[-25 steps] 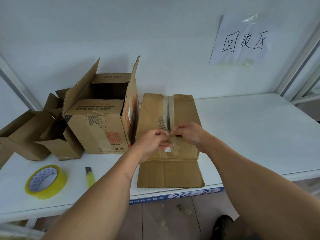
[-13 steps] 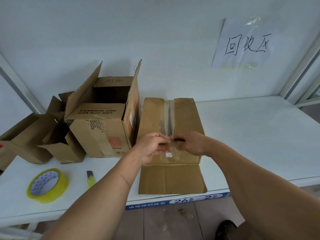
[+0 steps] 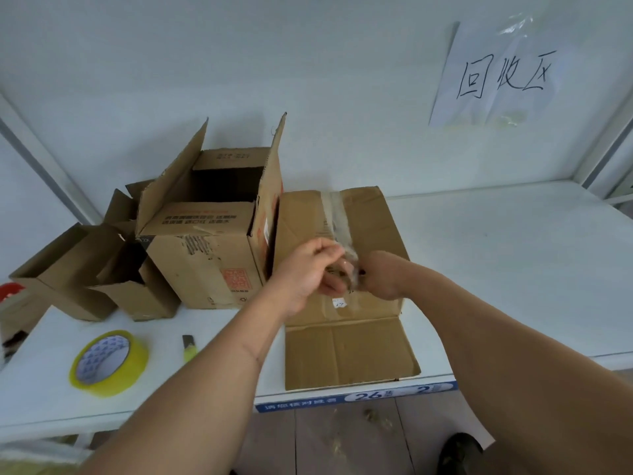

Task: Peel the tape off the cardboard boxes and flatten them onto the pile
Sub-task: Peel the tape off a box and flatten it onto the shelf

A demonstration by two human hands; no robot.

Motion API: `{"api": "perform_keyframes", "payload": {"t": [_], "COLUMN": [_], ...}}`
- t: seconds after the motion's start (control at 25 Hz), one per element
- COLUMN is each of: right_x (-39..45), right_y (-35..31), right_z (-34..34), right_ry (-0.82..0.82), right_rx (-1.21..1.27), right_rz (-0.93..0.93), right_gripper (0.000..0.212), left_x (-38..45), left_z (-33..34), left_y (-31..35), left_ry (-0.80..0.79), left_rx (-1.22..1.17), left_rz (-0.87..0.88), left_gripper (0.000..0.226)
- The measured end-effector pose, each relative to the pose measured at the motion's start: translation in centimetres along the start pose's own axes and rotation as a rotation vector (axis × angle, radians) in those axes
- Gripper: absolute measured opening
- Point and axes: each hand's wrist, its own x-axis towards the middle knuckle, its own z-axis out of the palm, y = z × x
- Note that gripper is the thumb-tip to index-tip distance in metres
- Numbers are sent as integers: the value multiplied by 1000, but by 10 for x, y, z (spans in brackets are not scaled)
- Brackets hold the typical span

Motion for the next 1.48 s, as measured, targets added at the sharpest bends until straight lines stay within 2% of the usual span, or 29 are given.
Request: {"api": "perform_keyframes", "payload": {"t": [0.08,0.12,0.2,0.24,0.28,0.32,0.36,0.4,0.44,0.48,0.52,0.6,0.68,0.76,0.84,0.92,1.08,1.2,1.24,1.28,1.36,1.4,1.48], "right_x": [5,5,8,13,18,24,27,29,31,33,33,35,47,67,84,89,67,51,47,44,40,41,44], "right_y": [4,8,22,29,33,37,37,37,37,38,38,39,41,46,55,56,49,55,56,59,61,61,57], "right_z": [-3,-6,-10,-11,-10,-8,-7,-3,0,2,0,-12,-28,-45,-57,-62,-44,-35,-33,-31,-30,-32,-33], "right_ry": [182,284,381,378,375,366,349,349,365,391,386,270,195,271,374,386,273,344,316,266,128,108,130], "right_rx": [166,165,-93,-254,-357,-357,-299,-233,-191,-167,-141,-57,17,11,6,-96,-351,-434,-489,-442,-243,-123,59], "right_rz": [12,4,-127,-220,-323,-387,-391,-388,-398,-417,-431,-443,-347,-164,7,11,-314,-434,-468,-478,-341,-262,-167], "right_gripper": [14,26,57,59,48,35,26,23,22,21,20,19,19,20,18,13,20,32,38,41,38,37,37], "left_x": [2,3,2,1,-1,-2,-2,-3,-2,2,8,17,27,30,30,32,41,46,49,51,52,49,45], "left_z": [16,20,23,23,23,23,24,26,29,32,34,36,34,32,29,20,-5,-14,-21,-29,-33,-27,0], "left_y": [-3,-7,-10,-11,-14,-19,-26,-30,-33,-36,-38,-40,-44,-44,-50,-56,-58,-54,-50,-45,-33,-26,-17], "left_ry": [35,49,67,91,154,299,523,707,800,816,747,509,407,408,446,464,278,75,28,-12,-72,-69,40], "left_rx": [-49,-78,-65,34,269,592,860,949,948,938,954,1115,1267,1354,1412,1445,1269,1188,1181,1196,1275,1322,1364], "left_rz": [-121,-168,-191,-157,-65,78,274,451,546,550,446,192,157,185,313,493,736,782,795,788,664,544,235], "left_gripper": [14,13,14,19,27,36,41,42,43,51,64,92,107,110,89,64,42,32,31,31,33,33,39]}}
